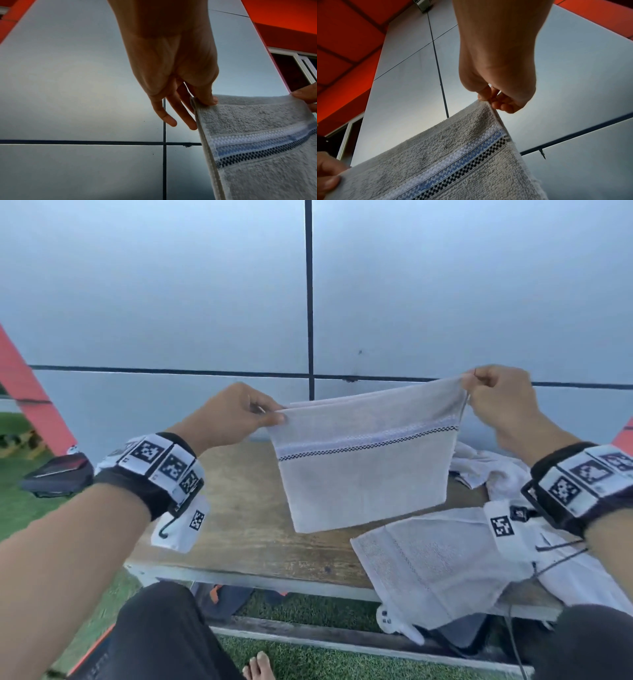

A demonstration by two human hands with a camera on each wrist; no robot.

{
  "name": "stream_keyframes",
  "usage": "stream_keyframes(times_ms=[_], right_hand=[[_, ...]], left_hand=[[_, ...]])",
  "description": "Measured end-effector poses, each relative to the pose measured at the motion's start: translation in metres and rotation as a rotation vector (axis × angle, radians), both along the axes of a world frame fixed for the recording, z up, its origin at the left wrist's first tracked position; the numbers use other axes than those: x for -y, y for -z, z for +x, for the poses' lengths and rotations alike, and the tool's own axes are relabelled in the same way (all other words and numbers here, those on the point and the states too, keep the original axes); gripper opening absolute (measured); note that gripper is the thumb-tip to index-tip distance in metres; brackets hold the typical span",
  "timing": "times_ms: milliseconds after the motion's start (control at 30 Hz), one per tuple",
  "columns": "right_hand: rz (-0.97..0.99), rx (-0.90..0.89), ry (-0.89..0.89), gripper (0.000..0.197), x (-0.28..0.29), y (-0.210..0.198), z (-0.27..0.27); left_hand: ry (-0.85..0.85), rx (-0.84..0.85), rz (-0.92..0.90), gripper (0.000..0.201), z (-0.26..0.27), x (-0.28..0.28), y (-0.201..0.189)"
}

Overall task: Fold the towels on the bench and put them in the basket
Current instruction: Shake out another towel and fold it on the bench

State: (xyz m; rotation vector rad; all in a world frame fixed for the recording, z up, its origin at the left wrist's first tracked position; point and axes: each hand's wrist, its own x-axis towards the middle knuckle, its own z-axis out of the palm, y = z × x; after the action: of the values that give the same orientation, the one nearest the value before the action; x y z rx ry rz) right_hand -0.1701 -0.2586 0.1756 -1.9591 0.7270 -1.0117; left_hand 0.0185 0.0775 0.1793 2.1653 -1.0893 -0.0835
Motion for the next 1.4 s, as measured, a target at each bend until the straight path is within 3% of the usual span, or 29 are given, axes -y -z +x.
stream_keyframes(times_ms=[200, 500, 567, 700, 867, 967, 1067, 1167, 1300, 1400], right_hand=[[0.055, -0.04, -0.032, 0.012, -0.014, -0.012, 0.004], [0.141, -0.108, -0.091, 0.009, -0.001, 0.014, 0.042], [0.179, -0.123, -0.114, 0.014, 0.004, 0.017, 0.056], [0.225, -0.106, -0.136, 0.02, 0.009, 0.01, 0.082], [0.157, 0.053, -0.14, 0.007, 0.011, -0.005, 0.097], [0.106, 0.061, -0.138, 0.007, 0.015, 0.005, 0.091], [-0.023, -0.122, -0.107, 0.012, 0.015, 0.038, 0.075], [-0.088, -0.446, -0.128, 0.017, 0.004, 0.076, 0.049], [0.038, -0.878, -0.318, 0.022, -0.004, 0.12, 0.023], [0.15, -1.041, -0.396, 0.019, -0.01, 0.132, 0.013]], left_hand=[[-0.017, 0.026, -0.061, 0.015, 0.007, -0.014, -0.013], [-0.006, -0.056, -0.07, 0.006, 0.029, -0.015, 0.005], [-0.028, -0.07, -0.058, 0.012, 0.04, -0.01, 0.009], [-0.14, 0.032, -0.049, 0.01, 0.063, 0.009, 0.007], [-0.308, 0.13, -0.269, 0.017, 0.077, 0.023, -0.003], [-0.29, 0.086, -0.397, 0.014, 0.071, 0.019, 0.004], [-0.24, 0.044, -0.316, 0.013, 0.061, 0.006, 0.037], [-0.138, -0.101, -0.076, 0.017, 0.051, -0.01, 0.086], [0.018, -0.282, 0.288, 0.018, 0.035, -0.029, 0.137], [0.074, -0.392, 0.45, 0.016, 0.026, -0.038, 0.152]])
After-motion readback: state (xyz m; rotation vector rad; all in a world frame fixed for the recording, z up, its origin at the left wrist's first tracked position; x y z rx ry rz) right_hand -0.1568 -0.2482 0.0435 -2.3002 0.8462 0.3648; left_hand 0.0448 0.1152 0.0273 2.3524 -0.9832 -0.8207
